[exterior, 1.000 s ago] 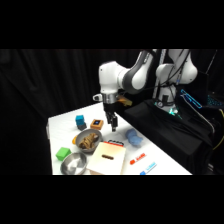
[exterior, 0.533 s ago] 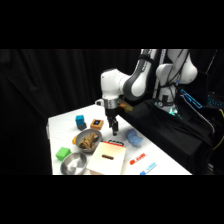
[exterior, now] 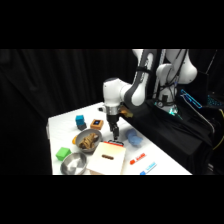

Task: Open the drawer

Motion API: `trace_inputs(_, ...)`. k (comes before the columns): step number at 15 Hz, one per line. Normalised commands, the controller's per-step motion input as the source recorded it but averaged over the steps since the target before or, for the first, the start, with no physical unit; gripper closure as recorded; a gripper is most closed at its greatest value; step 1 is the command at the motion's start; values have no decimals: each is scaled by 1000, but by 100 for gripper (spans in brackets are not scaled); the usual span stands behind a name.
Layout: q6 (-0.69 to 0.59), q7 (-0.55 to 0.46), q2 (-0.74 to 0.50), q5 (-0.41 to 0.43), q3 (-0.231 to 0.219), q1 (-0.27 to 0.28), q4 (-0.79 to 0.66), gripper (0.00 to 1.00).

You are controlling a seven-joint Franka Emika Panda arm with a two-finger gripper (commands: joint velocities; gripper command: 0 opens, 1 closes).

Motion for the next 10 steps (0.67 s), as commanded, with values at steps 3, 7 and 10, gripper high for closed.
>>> trace_inputs(3,291,-273,140,248,263,-242,10,0)
trace_inputs(7,285,-289,138,234,313,-297,22,0)
trace_inputs(10,263,-229,139,147,284,-281,18,0)
